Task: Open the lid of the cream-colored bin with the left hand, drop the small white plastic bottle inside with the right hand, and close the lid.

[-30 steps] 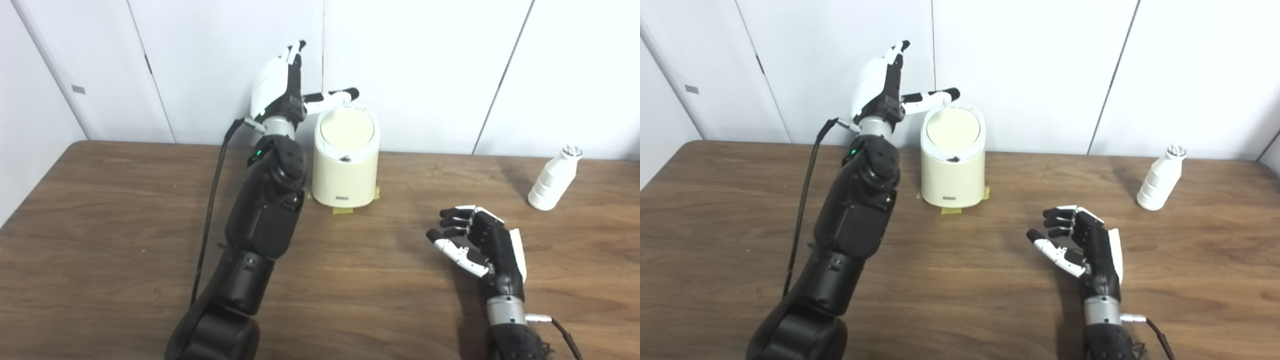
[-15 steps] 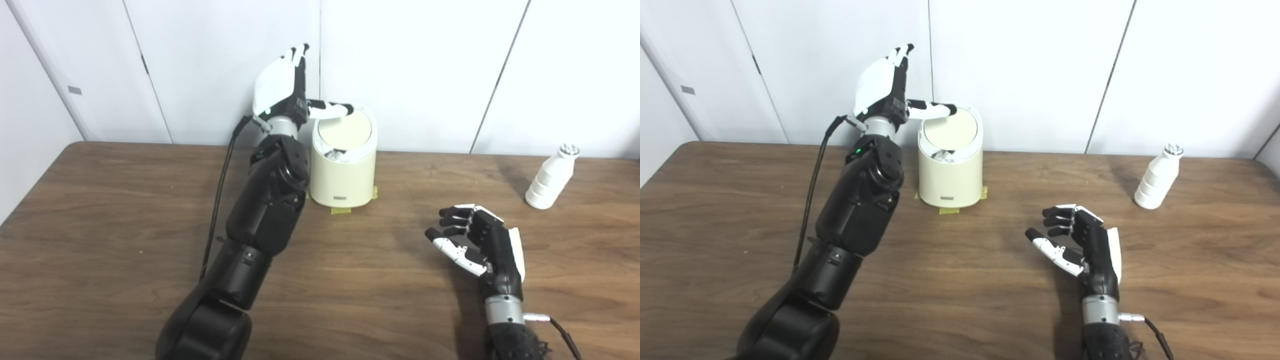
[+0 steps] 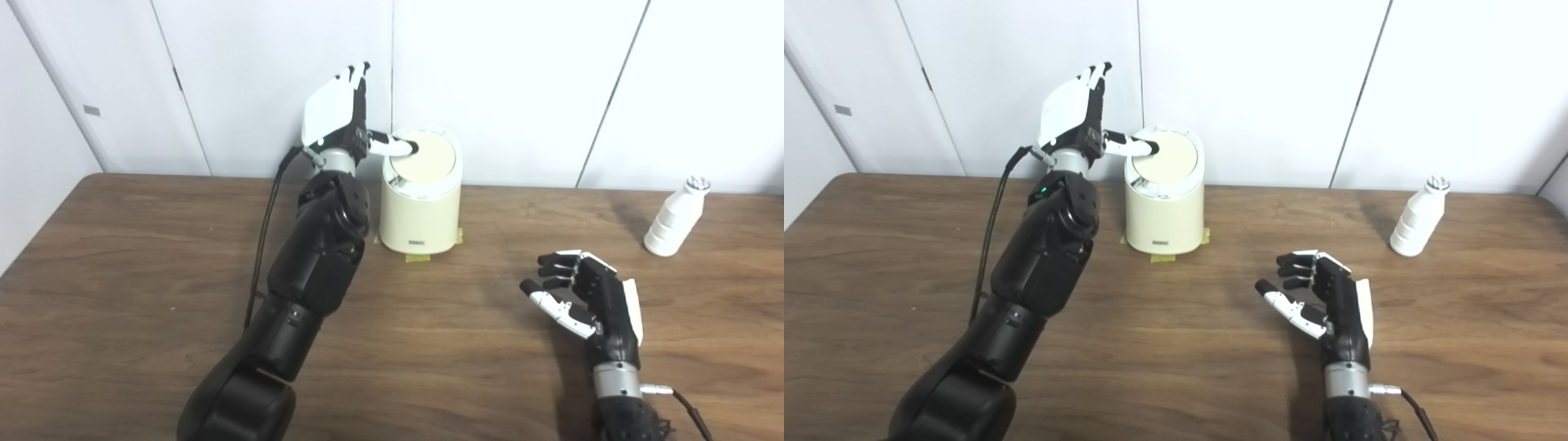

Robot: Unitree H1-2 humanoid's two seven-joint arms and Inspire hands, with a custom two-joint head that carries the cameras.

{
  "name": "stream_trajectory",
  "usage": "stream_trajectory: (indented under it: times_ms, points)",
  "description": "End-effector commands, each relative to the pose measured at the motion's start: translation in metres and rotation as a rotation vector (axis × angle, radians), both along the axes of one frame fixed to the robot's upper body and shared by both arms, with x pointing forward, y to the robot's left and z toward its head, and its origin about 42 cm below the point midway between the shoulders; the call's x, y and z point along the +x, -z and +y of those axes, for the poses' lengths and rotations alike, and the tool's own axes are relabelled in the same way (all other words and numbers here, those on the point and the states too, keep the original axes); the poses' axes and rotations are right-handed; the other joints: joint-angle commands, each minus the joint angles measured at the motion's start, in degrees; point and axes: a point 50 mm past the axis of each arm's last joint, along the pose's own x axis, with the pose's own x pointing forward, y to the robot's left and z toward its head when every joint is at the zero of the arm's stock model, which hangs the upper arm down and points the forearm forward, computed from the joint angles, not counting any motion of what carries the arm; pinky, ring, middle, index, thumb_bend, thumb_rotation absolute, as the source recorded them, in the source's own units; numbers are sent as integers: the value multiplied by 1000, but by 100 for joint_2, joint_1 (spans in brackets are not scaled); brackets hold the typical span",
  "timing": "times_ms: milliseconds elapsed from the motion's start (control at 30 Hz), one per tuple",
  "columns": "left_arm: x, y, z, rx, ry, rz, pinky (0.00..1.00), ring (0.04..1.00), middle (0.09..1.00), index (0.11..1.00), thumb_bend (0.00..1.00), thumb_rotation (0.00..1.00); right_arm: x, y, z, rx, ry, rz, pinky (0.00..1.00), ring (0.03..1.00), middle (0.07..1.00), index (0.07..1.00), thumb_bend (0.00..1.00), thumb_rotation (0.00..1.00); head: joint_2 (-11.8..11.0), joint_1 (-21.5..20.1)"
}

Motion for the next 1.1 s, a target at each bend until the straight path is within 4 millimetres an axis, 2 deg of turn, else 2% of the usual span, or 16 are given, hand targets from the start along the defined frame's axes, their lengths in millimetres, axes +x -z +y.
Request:
stream_trajectory:
  times_ms: [0,200,300,1067]
  points:
    - [1,-29,-2,15,-4,-103,1000,1000,1000,1000,969,307,4,-15,5,11,-9,-77,488,569,591,491,483,145,5,-1]
    - [2,-22,-3,23,-11,-96,1000,1000,1000,1000,989,424,4,-15,7,-1,-4,-83,476,563,588,491,483,145,10,-27]
    - [3,-21,-4,29,-14,-93,1000,1000,1000,1000,998,446,4,-15,8,9,-1,-81,479,563,588,491,483,144,4,-35]
    - [6,-14,-9,59,-13,-72,1000,1000,1000,1000,989,361,3,-17,10,8,3,-80,474,562,587,491,482,142,36,-106]
